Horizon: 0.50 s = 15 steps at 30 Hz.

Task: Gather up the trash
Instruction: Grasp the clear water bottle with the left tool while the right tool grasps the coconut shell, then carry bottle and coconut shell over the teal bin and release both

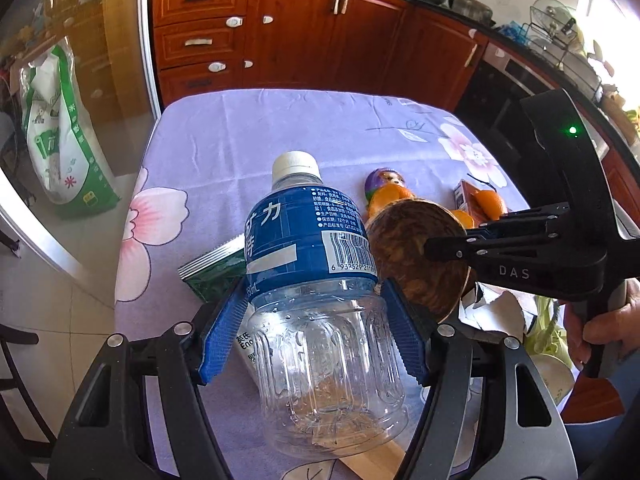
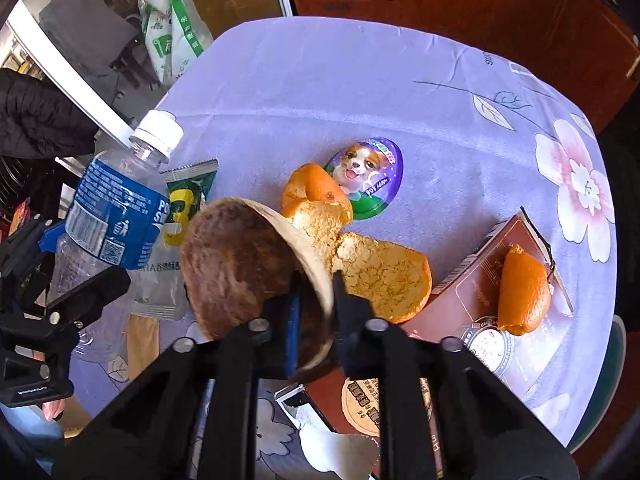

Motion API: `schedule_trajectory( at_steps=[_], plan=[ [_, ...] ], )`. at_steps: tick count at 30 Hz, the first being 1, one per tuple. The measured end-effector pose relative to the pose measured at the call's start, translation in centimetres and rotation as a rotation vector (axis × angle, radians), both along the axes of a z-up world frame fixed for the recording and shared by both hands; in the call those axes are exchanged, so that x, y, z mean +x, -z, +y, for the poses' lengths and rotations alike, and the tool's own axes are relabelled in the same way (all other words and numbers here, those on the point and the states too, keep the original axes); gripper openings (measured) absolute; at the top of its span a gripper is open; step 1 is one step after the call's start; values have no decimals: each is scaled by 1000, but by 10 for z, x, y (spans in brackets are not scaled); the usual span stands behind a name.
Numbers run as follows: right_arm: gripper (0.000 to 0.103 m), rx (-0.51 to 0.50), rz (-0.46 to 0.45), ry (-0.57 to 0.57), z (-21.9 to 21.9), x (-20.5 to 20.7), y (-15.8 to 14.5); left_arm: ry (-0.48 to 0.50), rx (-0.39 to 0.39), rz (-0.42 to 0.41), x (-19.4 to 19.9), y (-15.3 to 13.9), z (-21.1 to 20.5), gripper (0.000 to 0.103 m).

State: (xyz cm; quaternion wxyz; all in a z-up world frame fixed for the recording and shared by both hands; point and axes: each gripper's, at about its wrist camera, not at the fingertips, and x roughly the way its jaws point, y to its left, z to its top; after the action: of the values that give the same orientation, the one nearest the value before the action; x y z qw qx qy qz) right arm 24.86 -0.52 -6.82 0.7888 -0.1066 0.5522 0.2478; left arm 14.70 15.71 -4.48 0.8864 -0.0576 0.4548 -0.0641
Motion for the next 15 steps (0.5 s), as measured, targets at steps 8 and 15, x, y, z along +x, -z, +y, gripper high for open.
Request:
schedule_trajectory(
  at_steps=[8,15],
  plan=[
    [7,79,-112,51,-28,-17,-43,8,16,-31,-4,-20,-14,69],
    [7,120,-241,164,-97,-39,-98,92,37,-96,-11,-58,-64,69]
  ],
)
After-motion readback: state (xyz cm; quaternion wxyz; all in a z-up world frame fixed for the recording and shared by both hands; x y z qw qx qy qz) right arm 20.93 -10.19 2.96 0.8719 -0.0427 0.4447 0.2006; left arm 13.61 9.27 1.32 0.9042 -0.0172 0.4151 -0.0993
